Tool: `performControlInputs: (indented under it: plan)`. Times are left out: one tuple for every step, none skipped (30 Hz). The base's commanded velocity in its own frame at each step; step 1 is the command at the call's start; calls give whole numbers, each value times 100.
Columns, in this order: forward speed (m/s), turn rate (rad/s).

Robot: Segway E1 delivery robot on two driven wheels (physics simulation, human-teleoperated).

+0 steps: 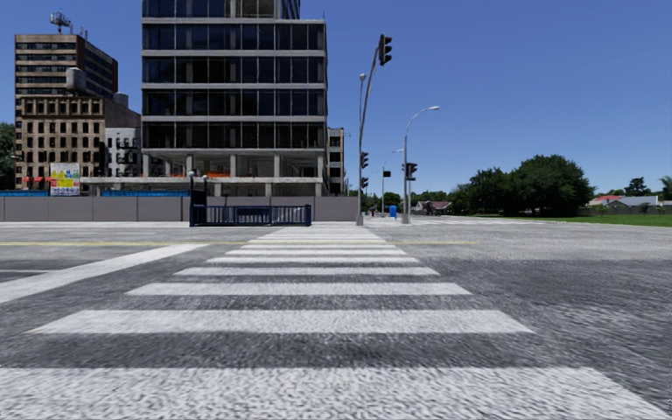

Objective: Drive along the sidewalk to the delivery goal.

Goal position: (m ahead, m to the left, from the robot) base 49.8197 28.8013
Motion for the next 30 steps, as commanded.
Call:
performControlInputs:
  plan:
    - [200,0]
    - [200,0]
    - [200,0]
    - [200,0]
    - [200,0]
    - [200,0]
    - [192,0]
    - [192,0]
    - [185,0]
    - [176,0]
    - [160,0]
    - [160,0]
    - [142,0]
    - [131,0]
    - [127,0]
    - [127,0]
    - [127,0]
    - [126,0]
    - [126,0]
    - [126,0]
    - [126,0]
    - [126,0]
    - [126,0]
    - [126,0]
    - [126,0]
    - [126,0]
    - [126,0]
    - [126,0]
    - [126,0]
    - [200,0]
